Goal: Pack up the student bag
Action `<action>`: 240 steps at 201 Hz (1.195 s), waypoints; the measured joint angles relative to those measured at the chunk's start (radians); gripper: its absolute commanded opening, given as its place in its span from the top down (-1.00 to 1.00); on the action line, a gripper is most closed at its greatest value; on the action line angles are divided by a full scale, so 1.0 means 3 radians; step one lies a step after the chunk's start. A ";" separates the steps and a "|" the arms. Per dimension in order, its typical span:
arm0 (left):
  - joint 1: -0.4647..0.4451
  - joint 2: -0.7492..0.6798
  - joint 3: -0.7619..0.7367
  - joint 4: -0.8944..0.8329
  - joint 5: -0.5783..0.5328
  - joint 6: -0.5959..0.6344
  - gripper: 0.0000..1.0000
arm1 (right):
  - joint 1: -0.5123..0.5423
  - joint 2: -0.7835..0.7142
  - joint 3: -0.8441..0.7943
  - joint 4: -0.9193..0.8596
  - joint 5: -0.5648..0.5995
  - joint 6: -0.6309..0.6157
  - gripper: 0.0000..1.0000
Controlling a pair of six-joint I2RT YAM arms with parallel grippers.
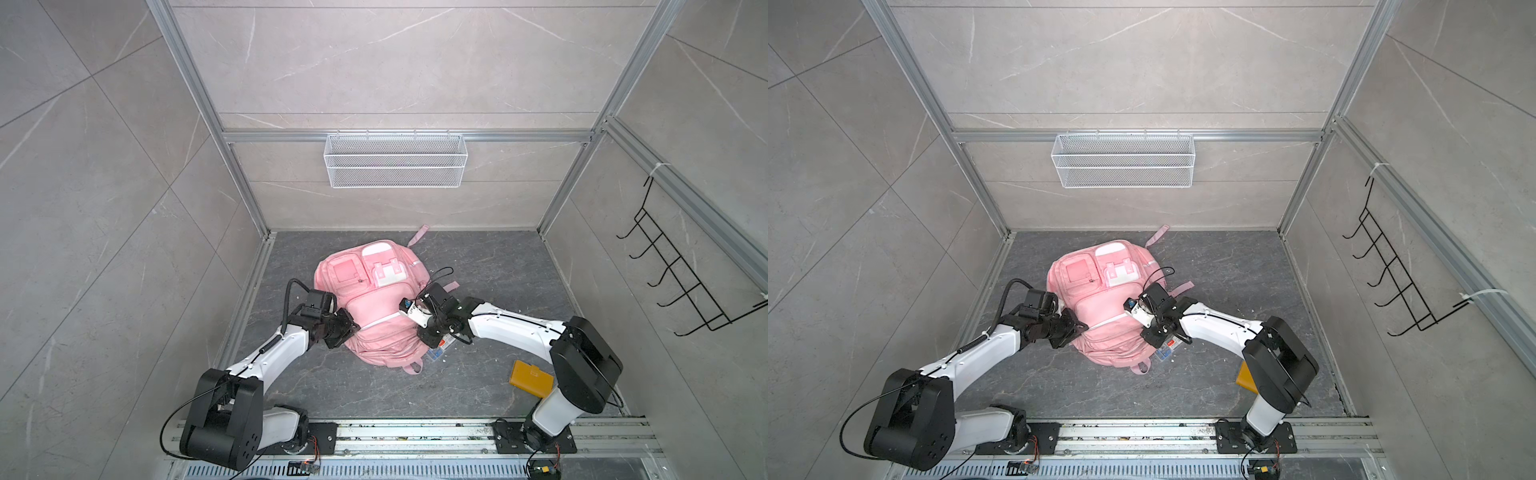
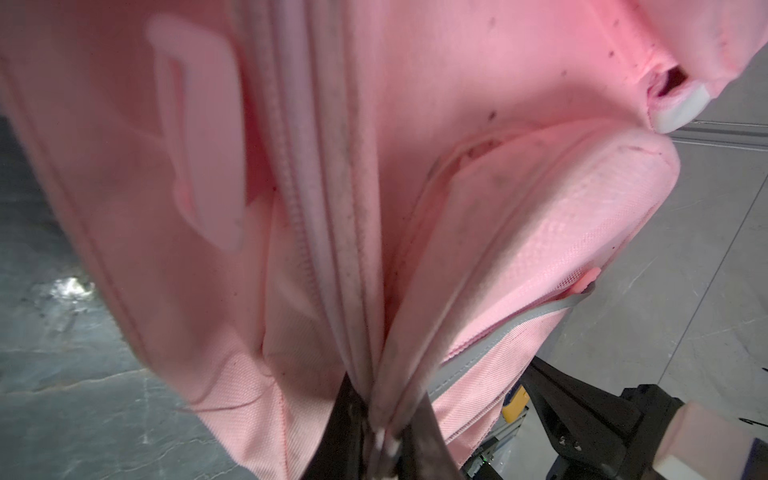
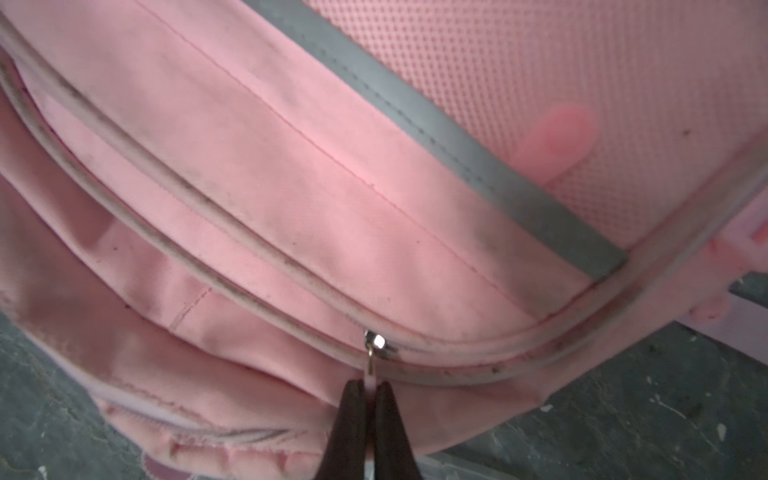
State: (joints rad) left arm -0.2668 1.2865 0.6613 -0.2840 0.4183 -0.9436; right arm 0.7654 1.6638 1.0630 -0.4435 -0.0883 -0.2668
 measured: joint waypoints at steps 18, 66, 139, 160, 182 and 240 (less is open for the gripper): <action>0.0003 0.0000 0.0000 0.0003 0.0013 -0.0034 1.00 | 0.0000 0.0000 0.0004 -0.0001 -0.0003 0.0004 1.00; -0.0114 -0.0062 -0.0076 0.0076 -0.0114 -0.0045 1.00 | 0.0004 0.0169 0.0238 -0.0039 -0.0107 0.0268 1.00; -0.0544 -0.0512 0.0084 -0.0711 -0.0688 0.0362 -0.66 | -0.0167 0.0459 0.0566 -0.0108 -0.0205 0.0656 1.00; -0.0573 -0.0515 0.0684 -0.1275 -0.0905 0.0829 -0.88 | -0.0290 0.0469 0.0598 -0.0098 -0.0202 0.0655 1.00; -0.0524 -0.0314 0.1466 -0.1535 -0.1043 0.1340 -0.88 | -0.0374 0.0472 0.0603 -0.0094 -0.0192 0.0654 1.00; -0.0366 0.1330 0.2655 -0.1682 -0.0785 0.2108 -0.80 | -0.0417 0.0492 0.0715 -0.0211 -0.0202 0.0655 1.00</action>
State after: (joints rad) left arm -0.3767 1.6855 1.4578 -0.7887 0.1829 -0.3111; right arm 0.6403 1.8114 1.2774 -0.5068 -0.1490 -0.0704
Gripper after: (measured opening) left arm 0.916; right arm 0.061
